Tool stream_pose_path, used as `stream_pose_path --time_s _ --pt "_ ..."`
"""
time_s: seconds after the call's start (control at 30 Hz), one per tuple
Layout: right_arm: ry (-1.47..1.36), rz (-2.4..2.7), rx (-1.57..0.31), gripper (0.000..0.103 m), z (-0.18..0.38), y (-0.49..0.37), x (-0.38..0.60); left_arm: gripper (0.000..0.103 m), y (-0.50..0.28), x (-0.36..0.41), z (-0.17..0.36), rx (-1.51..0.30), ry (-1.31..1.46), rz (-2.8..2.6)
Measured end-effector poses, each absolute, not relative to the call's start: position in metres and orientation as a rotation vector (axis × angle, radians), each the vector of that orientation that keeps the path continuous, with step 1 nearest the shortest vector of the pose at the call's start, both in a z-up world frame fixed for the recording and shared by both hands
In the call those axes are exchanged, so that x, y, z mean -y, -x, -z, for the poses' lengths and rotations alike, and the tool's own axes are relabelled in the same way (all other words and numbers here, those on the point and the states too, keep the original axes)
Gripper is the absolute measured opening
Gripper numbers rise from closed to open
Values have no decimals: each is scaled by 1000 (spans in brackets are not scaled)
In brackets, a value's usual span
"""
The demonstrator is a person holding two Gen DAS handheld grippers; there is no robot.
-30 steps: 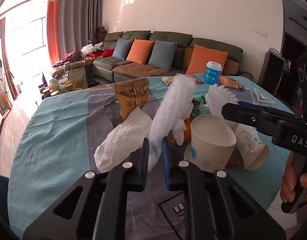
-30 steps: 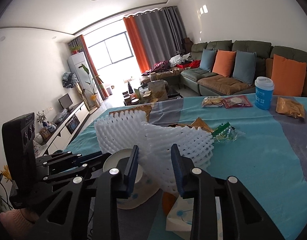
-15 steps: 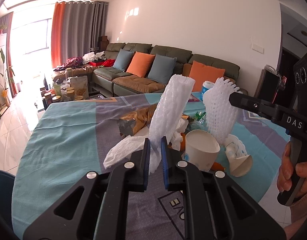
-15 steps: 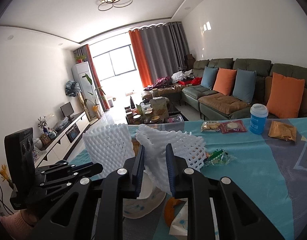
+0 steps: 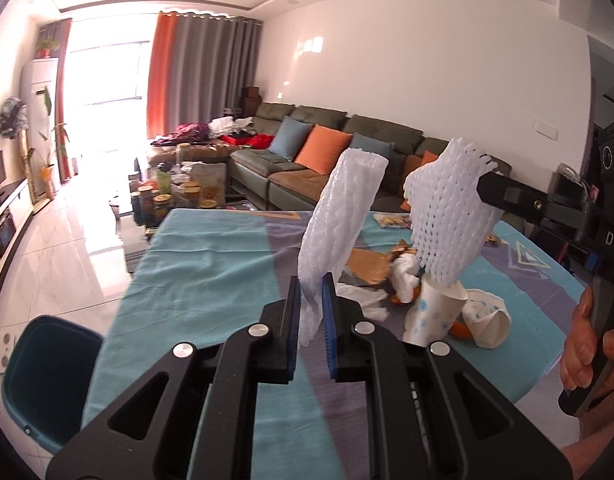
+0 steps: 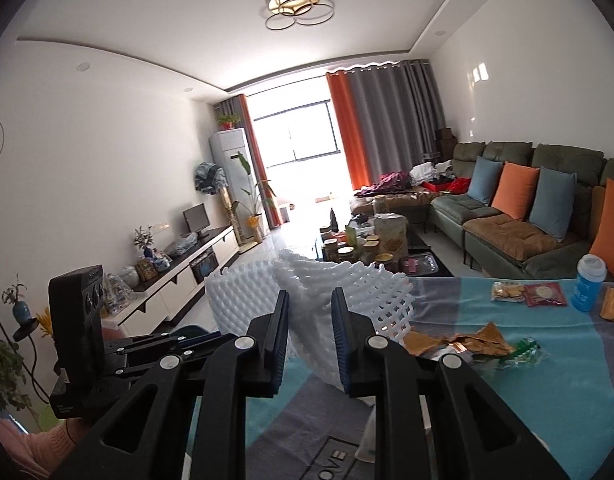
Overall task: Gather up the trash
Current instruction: 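Carry both foam nets to the teal bin and lower them inside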
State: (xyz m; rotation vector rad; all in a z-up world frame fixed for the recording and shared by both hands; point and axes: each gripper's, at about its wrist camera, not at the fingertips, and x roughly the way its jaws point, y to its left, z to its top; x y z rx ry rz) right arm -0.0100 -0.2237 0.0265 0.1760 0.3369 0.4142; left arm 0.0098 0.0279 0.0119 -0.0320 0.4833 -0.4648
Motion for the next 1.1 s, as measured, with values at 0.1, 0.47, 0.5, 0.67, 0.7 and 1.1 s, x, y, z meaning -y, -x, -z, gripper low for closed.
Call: stream_pose_path --time_s 0.1,0.47,0.5,0.67,0.7,1.1 --pt "-178 -491 -357 20 -25 -2 200 11 -9 -59 -11 -482 51 399" --pt "-205 -794 -422 20 -23 -36 99 11 -4 -175 -4 -514 100 137" --pt "-205 -824 -431 20 -23 -40 89 11 -4 -187 -3 -517 105 111" --pt "-205 -945 -480 20 -19 -58 40 11 -3 -241 11 -546 123 -12" --pt "-204 -968 -492 20 -17 -63 31 11 -3 -254 15 -554 130 -34" --pt "-183 -1062 -675 20 28 -112 -61 11 -13 -353 59 -663 186 -195"
